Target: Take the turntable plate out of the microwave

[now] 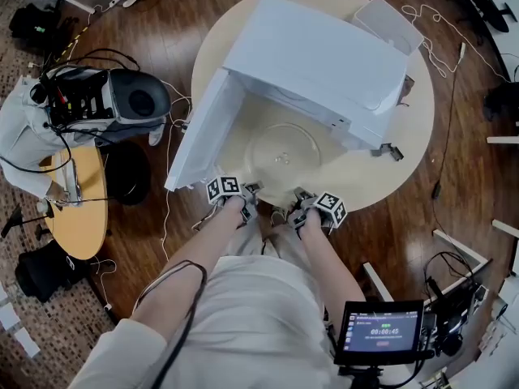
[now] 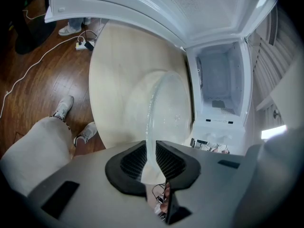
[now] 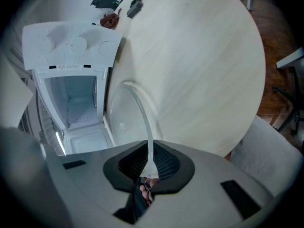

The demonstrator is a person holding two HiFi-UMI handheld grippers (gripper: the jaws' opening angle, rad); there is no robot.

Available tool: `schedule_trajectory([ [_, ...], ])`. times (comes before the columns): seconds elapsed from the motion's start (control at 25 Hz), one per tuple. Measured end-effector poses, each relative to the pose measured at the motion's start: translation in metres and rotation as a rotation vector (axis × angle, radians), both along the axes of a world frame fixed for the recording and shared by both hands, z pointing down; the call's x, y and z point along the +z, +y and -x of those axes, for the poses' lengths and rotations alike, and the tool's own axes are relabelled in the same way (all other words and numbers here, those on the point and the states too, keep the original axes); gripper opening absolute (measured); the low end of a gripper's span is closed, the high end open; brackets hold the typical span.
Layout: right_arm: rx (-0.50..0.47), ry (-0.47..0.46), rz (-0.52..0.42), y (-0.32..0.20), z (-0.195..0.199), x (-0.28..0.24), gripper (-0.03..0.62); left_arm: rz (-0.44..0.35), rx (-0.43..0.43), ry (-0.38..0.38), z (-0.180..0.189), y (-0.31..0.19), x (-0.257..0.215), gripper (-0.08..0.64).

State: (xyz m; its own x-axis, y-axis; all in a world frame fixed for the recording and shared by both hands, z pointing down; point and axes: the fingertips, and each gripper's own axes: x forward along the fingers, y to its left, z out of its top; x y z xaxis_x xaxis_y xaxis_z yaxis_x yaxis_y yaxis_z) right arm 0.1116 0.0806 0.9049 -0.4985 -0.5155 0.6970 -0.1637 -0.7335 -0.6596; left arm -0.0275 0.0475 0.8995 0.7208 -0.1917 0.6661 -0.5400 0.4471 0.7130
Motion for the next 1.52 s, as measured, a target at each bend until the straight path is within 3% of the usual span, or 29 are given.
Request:
schedule_trajectory([
  [0.28, 0.017, -0.012, 0.023, -0.001, -0.001, 0.01, 0.031, 0.009, 0.014, -0.023, -0.001, -0.001, 0.01, 0.044],
  [0.6, 0.029, -0.032, 0.04, -0.004, 0.002, 0.012, 0.032, -0.035, 0.044, -0.088, 0.003, -0.006, 0.012, 0.057],
  [0.84, -0.047, 0.094, 0.01, -0.019, -0.013, 0.01, 0.032, -0.034, 0.163, -0.285, 0.011, -0.005, 0.0, 0.087],
  [0.92, -0.073, 0.112, -0.032, -0.031, -0.011, 0.007, 0.111, -0.066, 0.157, -0.31, 0.014, -0.014, -0.008, 0.087],
  [1.04, -0.088, 0.167, -0.063, -0.028, -0.023, 0.004, 0.235, -0.123, 0.177, -0.274, 0.001, -0.015, -0.026, 0.087],
  [1.12, -0.104, 0.245, -0.081, -0.025, -0.04, -0.005, 0.261, -0.164, 0.244, -0.231, -0.018, -0.014, -0.048, 0.087],
  [1.24, -0.154, 0.309, -0.216, -0.043, -0.045, -0.045, 0.261, -0.323, 0.388, -0.198, -0.037, -0.03, -0.098, 0.087],
  [1.44, -0.235, 0.356, -0.543, -0.082, -0.05, -0.137, 0.259, -0.848, 0.582, -0.117, -0.069, -0.064, -0.218, 0.087],
  [1.52, -0.324, 0.407, -0.684, -0.094, -0.044, -0.178, 0.259, -1.014, 0.62, -0.103, -0.07, -0.068, -0.261, 0.087],
])
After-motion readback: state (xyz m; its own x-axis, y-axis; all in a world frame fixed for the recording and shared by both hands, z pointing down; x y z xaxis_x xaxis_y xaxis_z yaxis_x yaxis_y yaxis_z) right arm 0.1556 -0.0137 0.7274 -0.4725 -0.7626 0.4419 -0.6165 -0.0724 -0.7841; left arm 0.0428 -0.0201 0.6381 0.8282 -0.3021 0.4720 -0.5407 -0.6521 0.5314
